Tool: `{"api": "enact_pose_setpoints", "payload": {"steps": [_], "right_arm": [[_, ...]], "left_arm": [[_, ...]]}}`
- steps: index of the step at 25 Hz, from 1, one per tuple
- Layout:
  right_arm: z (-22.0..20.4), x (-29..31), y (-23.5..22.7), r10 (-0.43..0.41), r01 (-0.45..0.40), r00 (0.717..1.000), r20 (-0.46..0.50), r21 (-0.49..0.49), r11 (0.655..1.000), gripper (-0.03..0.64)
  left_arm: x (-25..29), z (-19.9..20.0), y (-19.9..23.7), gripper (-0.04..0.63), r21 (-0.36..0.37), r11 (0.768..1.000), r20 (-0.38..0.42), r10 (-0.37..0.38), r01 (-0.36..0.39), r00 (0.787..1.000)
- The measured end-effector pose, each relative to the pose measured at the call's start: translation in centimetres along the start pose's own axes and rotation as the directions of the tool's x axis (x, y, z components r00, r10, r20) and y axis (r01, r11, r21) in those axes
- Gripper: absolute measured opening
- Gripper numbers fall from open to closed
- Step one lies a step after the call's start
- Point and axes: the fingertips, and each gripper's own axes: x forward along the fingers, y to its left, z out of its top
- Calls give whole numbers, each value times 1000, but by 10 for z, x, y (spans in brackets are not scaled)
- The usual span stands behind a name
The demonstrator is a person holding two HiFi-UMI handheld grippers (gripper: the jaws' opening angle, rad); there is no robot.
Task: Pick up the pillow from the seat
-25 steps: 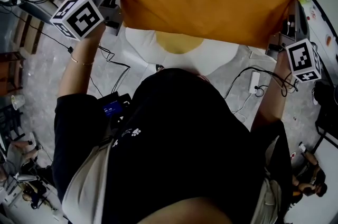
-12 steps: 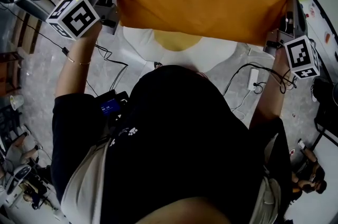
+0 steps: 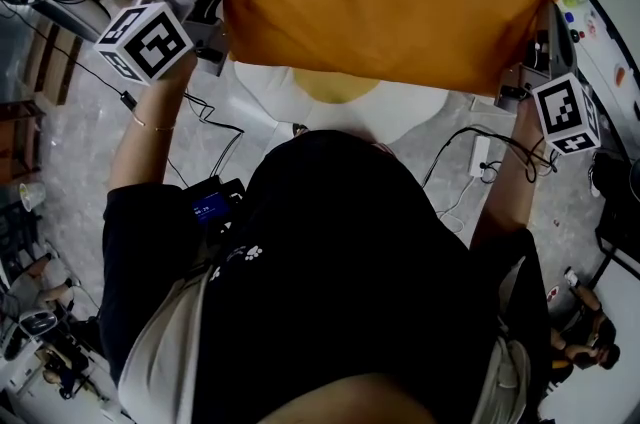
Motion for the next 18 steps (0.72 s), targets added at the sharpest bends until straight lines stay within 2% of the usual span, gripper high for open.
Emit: {"api": "enact_pose_setpoints", "payload": {"steps": [10, 18], "right_arm": [[11, -6, -4, -5, 5, 1000, 9, 4, 1000, 21], [-1, -10, -1, -2, 2, 1000, 17, 10, 1000, 21]], "left_arm": [[4, 9, -9, 14, 1, 1000, 7, -15, 15, 1000], [-1, 1, -5, 14, 2, 1000, 10, -16, 16, 1000]]}}
